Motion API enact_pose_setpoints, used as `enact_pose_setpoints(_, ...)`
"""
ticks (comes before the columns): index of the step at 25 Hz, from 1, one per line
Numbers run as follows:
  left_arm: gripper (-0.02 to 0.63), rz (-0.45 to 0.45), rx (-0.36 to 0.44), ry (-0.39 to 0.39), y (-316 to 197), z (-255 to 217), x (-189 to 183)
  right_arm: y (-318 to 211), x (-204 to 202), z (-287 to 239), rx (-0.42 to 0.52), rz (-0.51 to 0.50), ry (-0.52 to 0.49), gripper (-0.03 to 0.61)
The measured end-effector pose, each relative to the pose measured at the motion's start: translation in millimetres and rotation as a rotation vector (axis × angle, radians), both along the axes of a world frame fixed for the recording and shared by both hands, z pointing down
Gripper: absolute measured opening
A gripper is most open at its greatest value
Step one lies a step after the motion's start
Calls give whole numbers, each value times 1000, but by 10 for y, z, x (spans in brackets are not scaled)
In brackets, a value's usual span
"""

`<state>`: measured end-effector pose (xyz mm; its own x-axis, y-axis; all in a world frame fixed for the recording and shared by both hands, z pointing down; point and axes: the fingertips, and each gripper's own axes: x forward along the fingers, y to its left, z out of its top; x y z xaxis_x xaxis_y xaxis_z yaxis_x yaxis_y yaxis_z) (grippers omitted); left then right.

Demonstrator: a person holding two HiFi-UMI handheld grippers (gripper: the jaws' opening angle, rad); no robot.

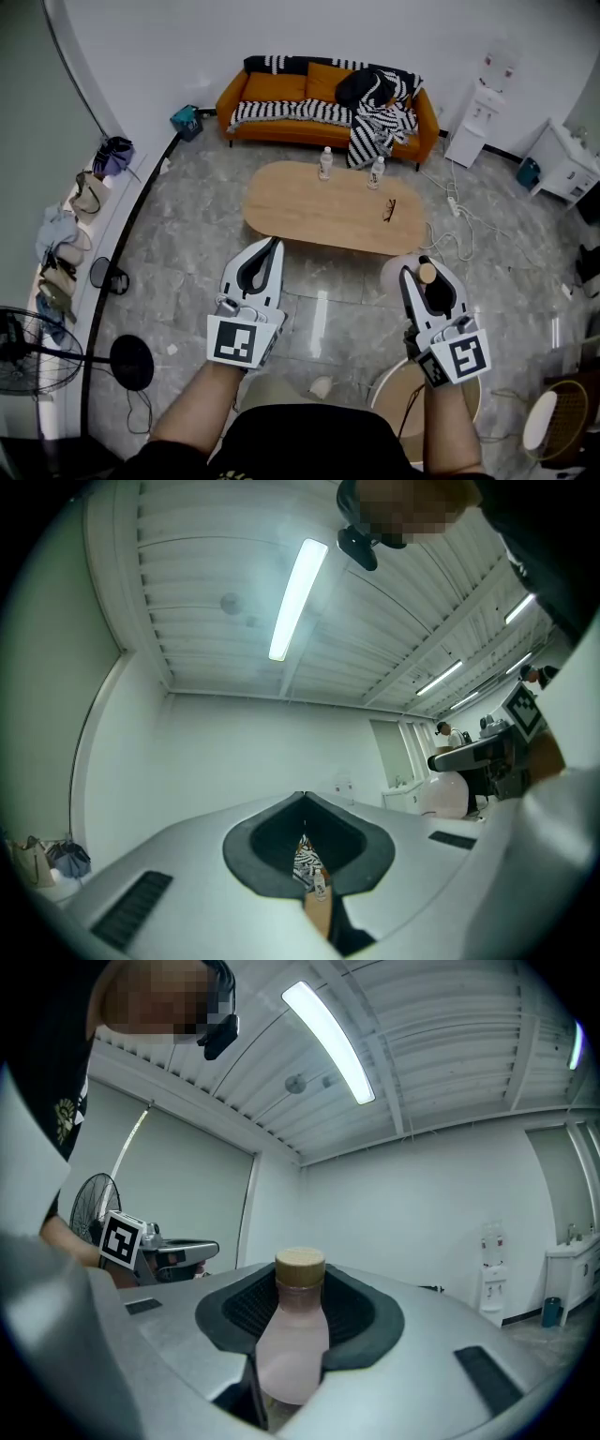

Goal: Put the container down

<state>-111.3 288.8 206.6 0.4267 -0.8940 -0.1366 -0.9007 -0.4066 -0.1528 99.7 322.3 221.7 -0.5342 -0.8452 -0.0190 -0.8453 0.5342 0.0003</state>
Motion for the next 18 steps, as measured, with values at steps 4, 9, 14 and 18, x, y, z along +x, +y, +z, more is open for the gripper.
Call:
enact_pose_setpoints(4,14,-3,-23,-21,-58,84,102,-99,91,33,-4,1,-6,149)
enact_pose_setpoints(9,14,12,2,4,-176,56,135,-228,100,63,-13,-1,-4,149)
enact_pose_setpoints(14,14,21,10,-22,-377,28,113,-390,38,64,-9,5,-12,149)
enact_pose_setpoints(18,14,34,11,-17,-550,10,111,-525,9,54,-2,12,-4,149)
